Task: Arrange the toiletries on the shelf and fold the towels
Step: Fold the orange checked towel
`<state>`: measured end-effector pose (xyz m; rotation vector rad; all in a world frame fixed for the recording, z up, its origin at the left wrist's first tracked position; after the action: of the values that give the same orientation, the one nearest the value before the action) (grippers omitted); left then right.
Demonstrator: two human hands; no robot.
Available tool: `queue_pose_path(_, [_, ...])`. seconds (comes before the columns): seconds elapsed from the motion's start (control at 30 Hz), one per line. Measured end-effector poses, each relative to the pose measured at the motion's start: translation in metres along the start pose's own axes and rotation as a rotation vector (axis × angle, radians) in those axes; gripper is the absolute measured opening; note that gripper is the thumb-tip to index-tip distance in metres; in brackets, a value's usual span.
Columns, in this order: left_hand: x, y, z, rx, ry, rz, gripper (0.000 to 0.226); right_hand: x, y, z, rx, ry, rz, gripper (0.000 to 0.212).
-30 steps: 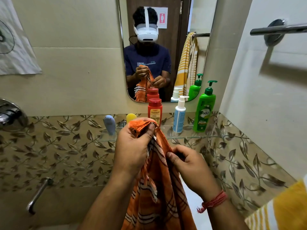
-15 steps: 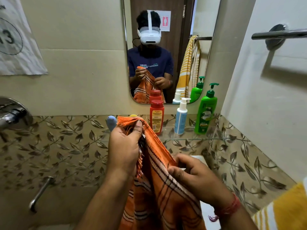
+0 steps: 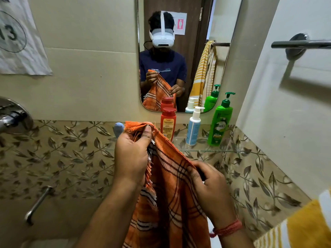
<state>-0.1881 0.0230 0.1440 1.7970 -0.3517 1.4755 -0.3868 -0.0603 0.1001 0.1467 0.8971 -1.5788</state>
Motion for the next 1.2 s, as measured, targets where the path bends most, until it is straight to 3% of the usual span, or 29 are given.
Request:
queue_pose_path(0.1, [0.004,-0.005,0.002,0.03,0.013,-0.002,0.016,0.0,0.001,-0.005,0.092,-0.006,-0.027,0.025])
queue_pose_path(0.23, [0.002,-0.009,0.003,0.06,-0.002,-0.011,0.015,0.008,0.041,-0.014,-0.136,0.074,0.12,0.027])
queue_pose_path(0.33, [0.004,-0.009,0.001,0.066,0.011,-0.004,0.014,0.015,0.077,-0.035,-0.299,0.243,0.522,0.016])
queue_pose_path(0.43, [0.008,-0.012,0.004,0.09,0.024,0.008,0.013,0.023,0.089,-0.05,-0.318,0.339,0.776,0.026])
queue_pose_path(0.6, [0.016,-0.026,0.011,0.146,0.038,-0.003,0.013,0.041,0.065,-0.039,-0.241,0.276,0.621,0.034])
queue_pose_path(0.8, [0.01,-0.042,0.013,0.187,0.013,-0.064,0.009,0.05,0.052,-0.03,-0.347,0.195,0.477,0.043])
queue_pose_path(0.87, [0.01,-0.047,0.014,0.197,0.018,-0.072,0.01,0.048,0.045,-0.028,-0.245,0.141,0.437,0.028])
queue_pose_path(0.93, [0.011,-0.049,0.015,0.201,0.024,-0.069,0.008,0.049,0.03,-0.029,-0.003,0.137,0.423,0.012])
queue_pose_path(1.0, [0.011,-0.05,0.015,0.204,0.018,-0.071,0.007,0.048,0.023,-0.032,0.121,0.113,0.397,0.015])
queue_pose_path(1.1, [0.01,-0.051,0.017,0.212,0.016,-0.075,0.013,0.041,0.041,-0.033,-0.051,0.032,0.383,0.038])
queue_pose_path(1.2, [0.006,-0.049,0.016,0.225,0.008,-0.062,0.016,0.044,0.059,-0.037,-0.199,0.072,0.429,0.045])
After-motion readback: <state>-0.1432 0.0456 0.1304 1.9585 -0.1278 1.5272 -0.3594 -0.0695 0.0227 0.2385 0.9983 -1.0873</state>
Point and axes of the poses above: each hand's wrist, its own z-axis towards the middle knuckle, its own y-axis out of the palm, x = y × z, the point moved 9 cm from there along z, towards the middle knuckle, and after that the axes turned 12 degrees about -y, right-handed, at the moved point
